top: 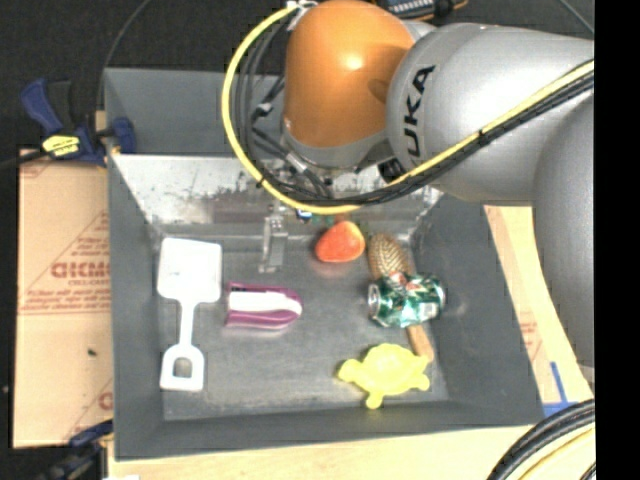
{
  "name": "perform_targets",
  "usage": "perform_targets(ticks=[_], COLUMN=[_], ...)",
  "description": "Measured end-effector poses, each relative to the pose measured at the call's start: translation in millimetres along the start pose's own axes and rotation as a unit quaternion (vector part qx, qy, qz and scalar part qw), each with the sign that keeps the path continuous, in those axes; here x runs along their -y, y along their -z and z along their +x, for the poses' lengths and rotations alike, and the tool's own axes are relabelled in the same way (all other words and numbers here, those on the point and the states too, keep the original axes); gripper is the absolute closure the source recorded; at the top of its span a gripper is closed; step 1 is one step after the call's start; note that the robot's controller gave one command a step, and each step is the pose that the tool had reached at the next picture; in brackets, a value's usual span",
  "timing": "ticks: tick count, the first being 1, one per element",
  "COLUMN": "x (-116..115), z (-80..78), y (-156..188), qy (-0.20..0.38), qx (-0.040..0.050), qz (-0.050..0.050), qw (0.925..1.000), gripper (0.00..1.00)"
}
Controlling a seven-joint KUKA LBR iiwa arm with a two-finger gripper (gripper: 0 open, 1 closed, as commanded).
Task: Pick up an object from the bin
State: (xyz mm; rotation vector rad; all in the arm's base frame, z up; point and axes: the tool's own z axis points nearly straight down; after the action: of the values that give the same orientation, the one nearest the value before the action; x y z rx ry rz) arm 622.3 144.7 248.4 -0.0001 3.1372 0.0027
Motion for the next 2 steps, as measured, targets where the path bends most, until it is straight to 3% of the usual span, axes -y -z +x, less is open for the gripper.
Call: perform_targets(ticks=[1, 2], x=[47, 59], z=[14.6, 23.0], y=[-133, -93], qy=[-0.014, -0.033], qx=[0.0022, 0.0062], qz=[-0.001, -0.002], qw=[0.9999, 0.9994], gripper=[0.00, 0.00])
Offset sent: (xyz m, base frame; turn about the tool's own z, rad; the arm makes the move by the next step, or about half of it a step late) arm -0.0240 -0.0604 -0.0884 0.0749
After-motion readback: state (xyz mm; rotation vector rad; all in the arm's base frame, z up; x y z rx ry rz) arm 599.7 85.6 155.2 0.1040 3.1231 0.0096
